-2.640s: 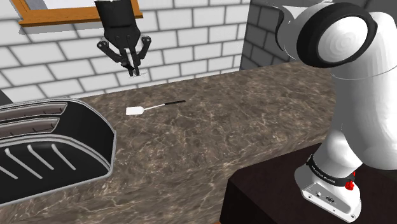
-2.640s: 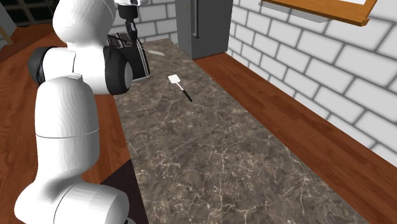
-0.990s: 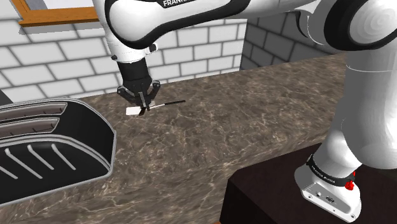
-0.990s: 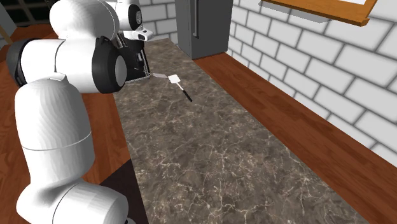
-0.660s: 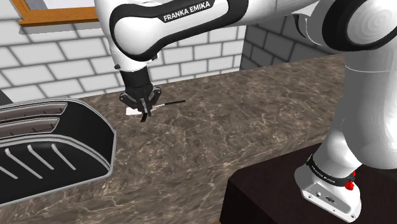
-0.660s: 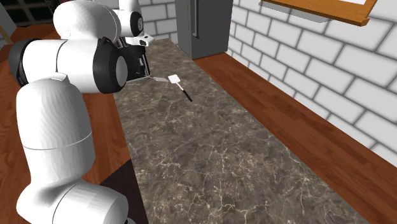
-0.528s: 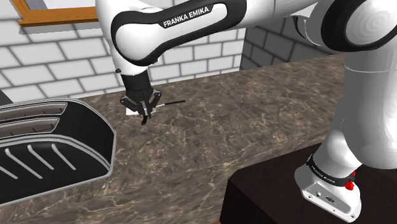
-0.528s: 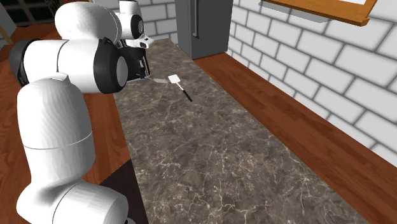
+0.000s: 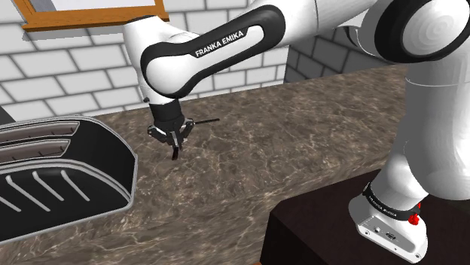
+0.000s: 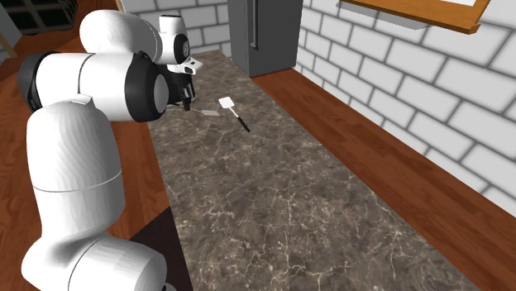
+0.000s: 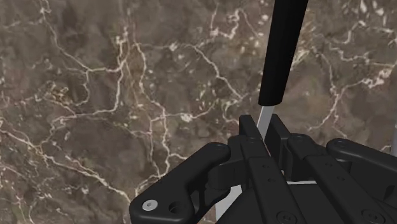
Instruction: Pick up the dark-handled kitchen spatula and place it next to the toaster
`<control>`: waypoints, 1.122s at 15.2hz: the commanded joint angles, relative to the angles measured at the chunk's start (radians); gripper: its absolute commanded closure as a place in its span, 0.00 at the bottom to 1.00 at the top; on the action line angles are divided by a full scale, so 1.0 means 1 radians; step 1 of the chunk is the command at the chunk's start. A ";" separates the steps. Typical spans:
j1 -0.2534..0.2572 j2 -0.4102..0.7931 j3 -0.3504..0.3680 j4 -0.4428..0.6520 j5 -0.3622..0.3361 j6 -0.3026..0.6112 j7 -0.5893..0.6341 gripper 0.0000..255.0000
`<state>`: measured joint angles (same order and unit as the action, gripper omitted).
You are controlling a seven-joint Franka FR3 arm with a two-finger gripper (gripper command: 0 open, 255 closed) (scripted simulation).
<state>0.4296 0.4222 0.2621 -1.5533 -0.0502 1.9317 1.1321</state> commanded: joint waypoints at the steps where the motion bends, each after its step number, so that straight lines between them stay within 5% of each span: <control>1: -0.001 0.005 -0.001 -0.020 -0.001 0.026 0.000 1.00; 17: 0.002 0.047 -0.007 -0.083 -0.012 0.129 0.003 1.00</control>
<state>0.4315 0.4694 0.2552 -1.6360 -0.0627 2.0609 1.1347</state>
